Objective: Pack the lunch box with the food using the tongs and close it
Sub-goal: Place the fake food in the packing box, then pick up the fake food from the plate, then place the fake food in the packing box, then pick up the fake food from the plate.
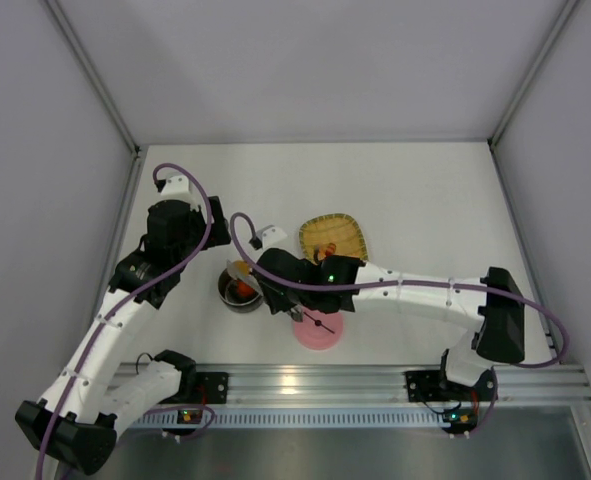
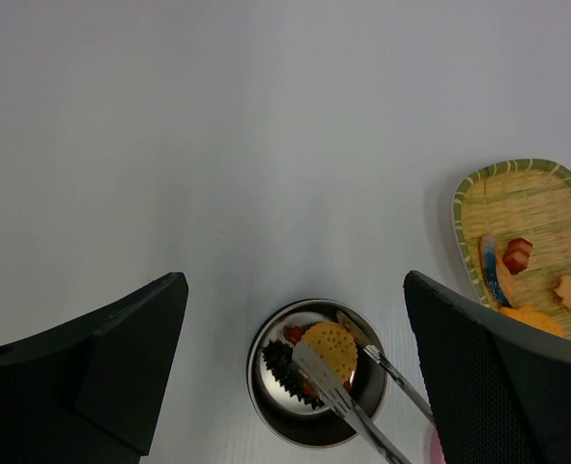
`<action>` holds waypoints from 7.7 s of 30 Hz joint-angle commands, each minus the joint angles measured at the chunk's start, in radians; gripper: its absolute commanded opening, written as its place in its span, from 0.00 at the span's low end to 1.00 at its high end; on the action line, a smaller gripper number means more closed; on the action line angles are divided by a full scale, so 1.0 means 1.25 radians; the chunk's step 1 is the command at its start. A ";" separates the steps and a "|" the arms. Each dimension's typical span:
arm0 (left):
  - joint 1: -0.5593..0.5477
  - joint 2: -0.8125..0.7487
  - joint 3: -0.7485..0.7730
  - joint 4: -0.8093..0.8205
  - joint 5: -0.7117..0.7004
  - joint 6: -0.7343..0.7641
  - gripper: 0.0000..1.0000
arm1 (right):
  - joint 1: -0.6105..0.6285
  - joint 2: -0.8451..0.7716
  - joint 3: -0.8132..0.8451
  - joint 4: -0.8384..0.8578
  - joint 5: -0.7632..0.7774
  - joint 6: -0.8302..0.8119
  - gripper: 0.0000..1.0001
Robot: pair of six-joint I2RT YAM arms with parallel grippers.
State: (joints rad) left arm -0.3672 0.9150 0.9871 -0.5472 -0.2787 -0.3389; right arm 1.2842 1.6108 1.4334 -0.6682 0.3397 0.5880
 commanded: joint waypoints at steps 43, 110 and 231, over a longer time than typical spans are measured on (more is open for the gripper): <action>0.005 -0.001 0.002 0.011 0.000 -0.002 0.98 | -0.184 -0.290 -0.243 -0.084 0.153 0.069 0.46; 0.005 0.002 0.001 0.012 -0.004 0.000 0.99 | -0.183 -0.244 -0.161 -0.014 0.078 0.029 0.23; 0.005 0.003 0.001 0.011 0.005 -0.001 0.99 | -0.184 -0.287 -0.372 -0.142 0.187 0.137 0.45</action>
State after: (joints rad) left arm -0.3672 0.9257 0.9871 -0.5468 -0.2741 -0.3389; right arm 1.0653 1.2514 0.9726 -0.8791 0.5694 0.7597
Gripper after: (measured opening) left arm 0.986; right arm 0.455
